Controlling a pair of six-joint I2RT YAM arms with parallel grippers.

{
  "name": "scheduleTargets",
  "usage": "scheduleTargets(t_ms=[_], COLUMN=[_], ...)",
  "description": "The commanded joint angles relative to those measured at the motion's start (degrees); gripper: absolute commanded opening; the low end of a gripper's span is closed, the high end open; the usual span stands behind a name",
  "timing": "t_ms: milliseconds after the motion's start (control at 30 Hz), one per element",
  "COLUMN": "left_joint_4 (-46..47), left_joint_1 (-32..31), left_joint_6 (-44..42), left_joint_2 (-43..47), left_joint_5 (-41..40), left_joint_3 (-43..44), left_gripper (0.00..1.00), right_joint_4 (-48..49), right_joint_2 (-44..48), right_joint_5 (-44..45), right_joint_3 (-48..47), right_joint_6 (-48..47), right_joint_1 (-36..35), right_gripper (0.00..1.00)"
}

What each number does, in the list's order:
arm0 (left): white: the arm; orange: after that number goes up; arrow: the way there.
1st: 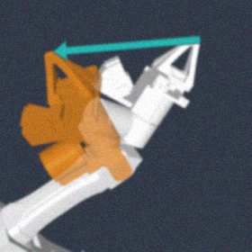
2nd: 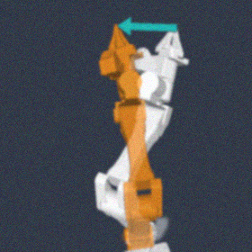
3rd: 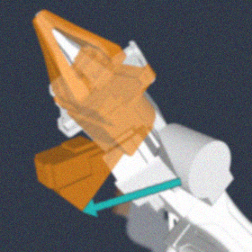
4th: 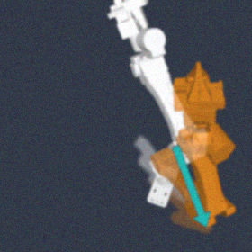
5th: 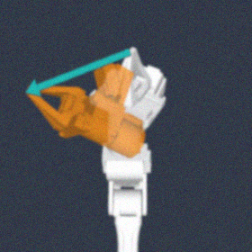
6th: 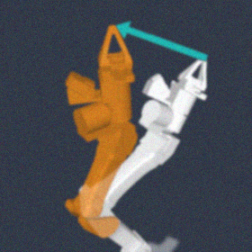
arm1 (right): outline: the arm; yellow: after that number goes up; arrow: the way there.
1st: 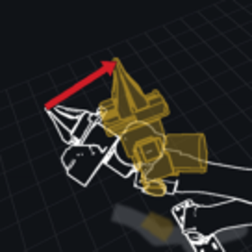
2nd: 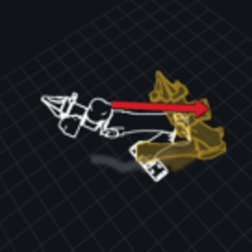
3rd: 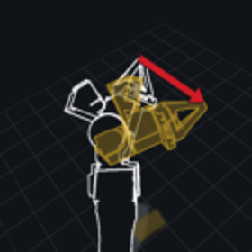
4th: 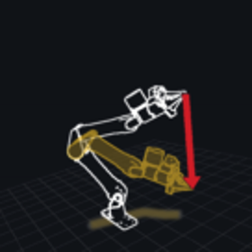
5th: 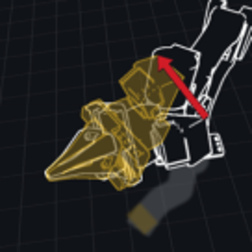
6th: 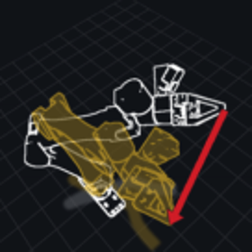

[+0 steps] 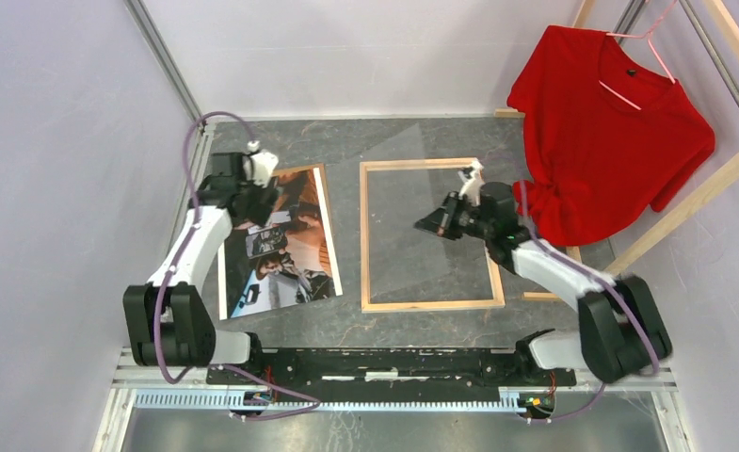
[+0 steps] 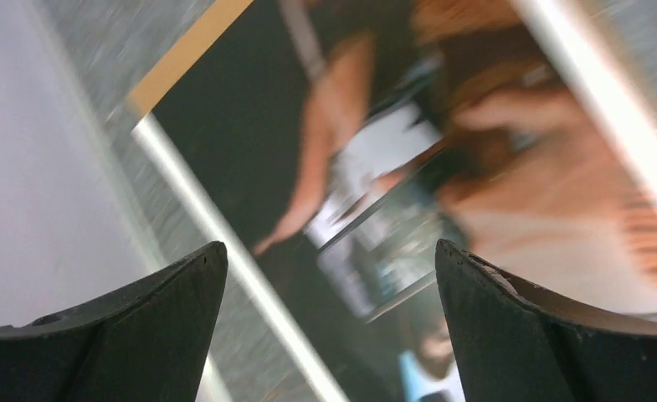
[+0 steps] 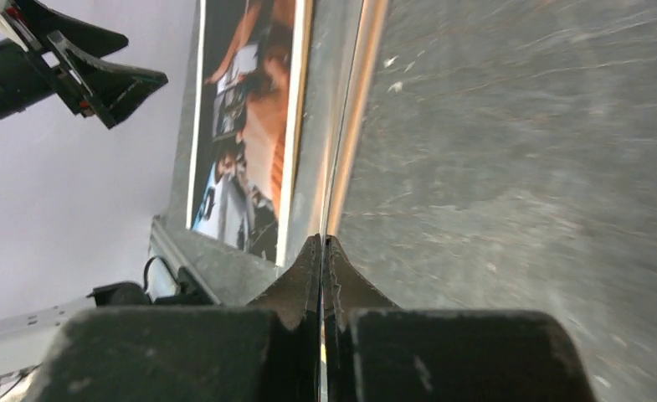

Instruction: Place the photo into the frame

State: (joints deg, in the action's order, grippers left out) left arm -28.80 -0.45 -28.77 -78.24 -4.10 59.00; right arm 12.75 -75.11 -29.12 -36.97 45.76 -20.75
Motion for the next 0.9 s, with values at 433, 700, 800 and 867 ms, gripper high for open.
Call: scheduleTargets(t_ms=[433, 700, 800, 867], left_joint_4=[12.16, 16.65, 18.63, 19.12], left_joint_1=[-29.89, -30.15, -29.74, -28.31], left_joint_6=[13.92, 5.96, 2.17, 0.38], left_joint_2=[-26.89, -24.64, -23.74, -23.63], left_joint_5=[-3.28, -12.59, -16.81, -18.85], left_joint_3=[11.38, 0.32, -4.34, -6.59], left_gripper=[0.98, 0.98, 0.98, 0.98], right_joint_4=[-28.76, -30.18, -28.98, -27.89], right_joint_2=[21.45, 19.31, 19.21, 19.18], right_joint_5=[7.35, 5.82, 4.7, 3.75], right_joint_3=[-1.67, -3.59, -2.55, -1.67], right_joint_6=[-13.46, -13.92, -13.09, -12.31], right_joint_1=[12.71, 12.79, 12.81, 12.8], right_gripper=[0.0, 0.0, 0.0, 0.0])
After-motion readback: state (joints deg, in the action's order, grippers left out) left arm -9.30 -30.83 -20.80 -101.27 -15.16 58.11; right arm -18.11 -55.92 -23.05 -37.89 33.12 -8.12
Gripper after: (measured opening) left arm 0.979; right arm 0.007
